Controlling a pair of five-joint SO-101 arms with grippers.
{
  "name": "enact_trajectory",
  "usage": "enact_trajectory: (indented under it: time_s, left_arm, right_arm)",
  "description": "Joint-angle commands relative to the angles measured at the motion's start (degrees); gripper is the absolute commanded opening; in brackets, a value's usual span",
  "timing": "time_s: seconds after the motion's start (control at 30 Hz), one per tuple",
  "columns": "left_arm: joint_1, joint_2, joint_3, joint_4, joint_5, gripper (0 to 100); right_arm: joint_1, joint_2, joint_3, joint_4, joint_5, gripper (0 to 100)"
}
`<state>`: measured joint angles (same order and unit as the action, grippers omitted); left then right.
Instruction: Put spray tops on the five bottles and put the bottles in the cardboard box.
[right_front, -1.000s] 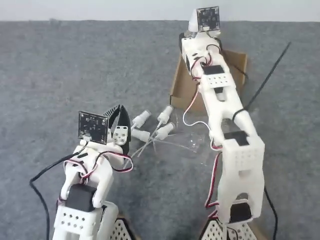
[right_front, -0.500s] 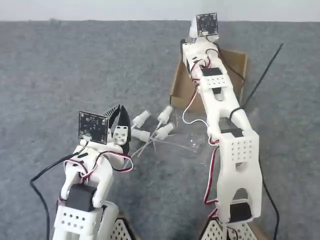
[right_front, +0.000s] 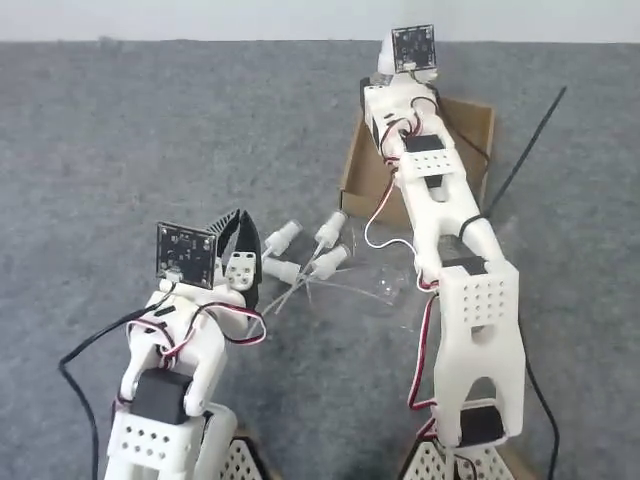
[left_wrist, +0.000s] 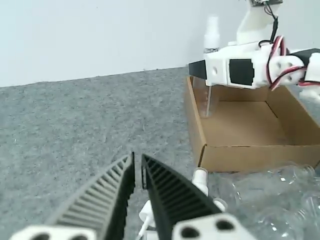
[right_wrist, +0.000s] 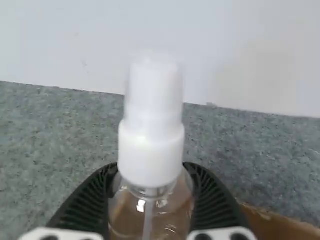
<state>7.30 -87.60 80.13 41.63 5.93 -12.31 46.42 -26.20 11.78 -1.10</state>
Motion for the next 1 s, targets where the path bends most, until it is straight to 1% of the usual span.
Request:
enact_trajectory:
  time_s: [0.0, 0.1, 0.17, 0.77, 0.97]
  left_arm:
    - [0.0, -0.88, -0.4, -1.41, -0.35, 1]
    - [0.0, -0.88, -0.4, -1.41, -0.35, 1]
    - [0.0, -0.88, -0.4, -1.41, -0.35, 1]
    - [-0.26, -0.88, -0.4, -1.67, -0.44, 1]
    - [-0.26, -0.88, -0.4, -1.67, -0.44, 1]
  right_arm:
    - [0.66, -0.4, -4.31, -1.19, 0.97, 11.6]
    - [0.57, -0.22, -4.04, -1.1, 1.14, 16.4]
    - [0.57, -0.22, -4.04, -1.1, 1.14, 17.7]
    - [0.57, -0.31, -4.04, -1.01, 1.05, 18.9]
    - [0.48, -0.13, -4.22, 0.75, 1.14, 31.9]
